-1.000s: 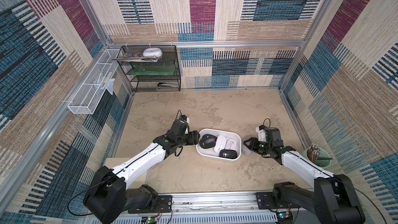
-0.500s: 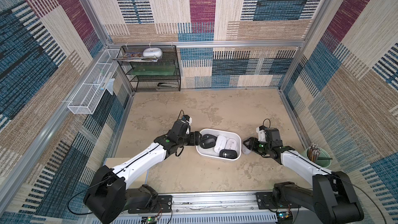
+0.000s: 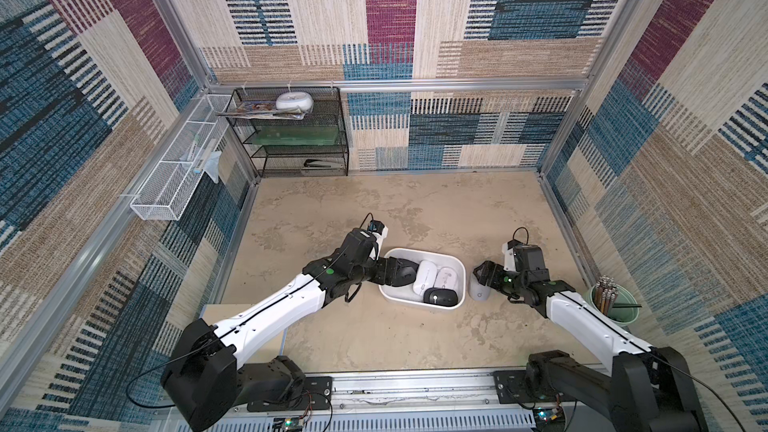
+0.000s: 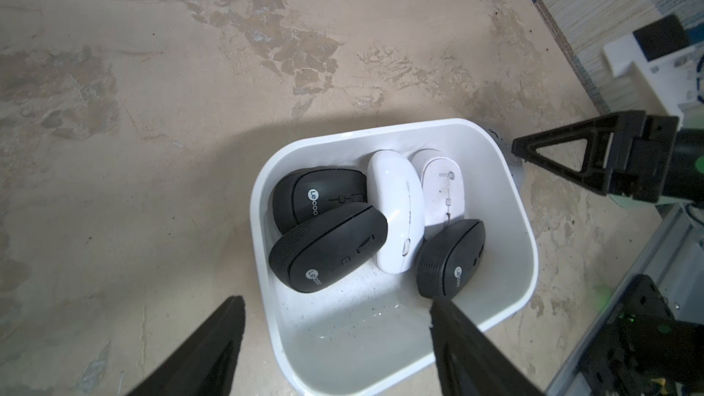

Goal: Take out the mouse from the storage box
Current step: Place the mouse at the center of the board, then pick up the mouse from the storage box.

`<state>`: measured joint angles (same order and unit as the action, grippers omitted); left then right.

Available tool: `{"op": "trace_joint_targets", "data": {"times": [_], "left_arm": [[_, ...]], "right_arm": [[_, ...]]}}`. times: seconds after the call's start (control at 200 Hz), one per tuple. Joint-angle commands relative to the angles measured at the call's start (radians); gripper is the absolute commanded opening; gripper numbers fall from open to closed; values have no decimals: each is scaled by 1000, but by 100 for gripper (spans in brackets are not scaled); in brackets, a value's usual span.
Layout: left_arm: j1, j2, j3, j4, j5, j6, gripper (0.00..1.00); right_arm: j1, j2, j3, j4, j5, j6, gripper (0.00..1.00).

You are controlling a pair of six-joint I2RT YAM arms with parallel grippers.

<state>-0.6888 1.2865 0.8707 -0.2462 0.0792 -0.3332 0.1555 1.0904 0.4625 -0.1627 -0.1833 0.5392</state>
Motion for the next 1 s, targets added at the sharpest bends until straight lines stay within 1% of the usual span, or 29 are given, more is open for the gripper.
{"op": "trace_joint_targets", "data": {"times": [0.0, 0.13, 0.24, 0.411, 0.551, 0.691, 0.836, 0.992], "left_arm": [[-46, 21, 27, -46, -54, 101, 81], [-113, 62, 61, -77, -116, 176, 82], [-159, 103, 59, -53, -215, 241, 84], [-207, 196, 104, -71, -318, 336, 86], [-226, 271, 139, -84, -346, 371, 86], [-244, 331, 161, -90, -403, 397, 86], [-254, 373, 183, -94, -401, 417, 86], [-266, 429, 212, -117, -446, 427, 86]], "right_arm": [[2, -40, 3, -7, 25, -26, 85], [2, -98, -2, 22, -10, -48, 86], [3, -130, -26, 82, -53, -79, 86], [4, -144, -79, 160, -57, -97, 87], [6, -135, -111, 220, -74, -88, 87], [8, -133, -117, 235, -77, -92, 87], [8, -124, -116, 239, -76, -93, 87], [9, -119, -114, 238, -75, -93, 87]]}}
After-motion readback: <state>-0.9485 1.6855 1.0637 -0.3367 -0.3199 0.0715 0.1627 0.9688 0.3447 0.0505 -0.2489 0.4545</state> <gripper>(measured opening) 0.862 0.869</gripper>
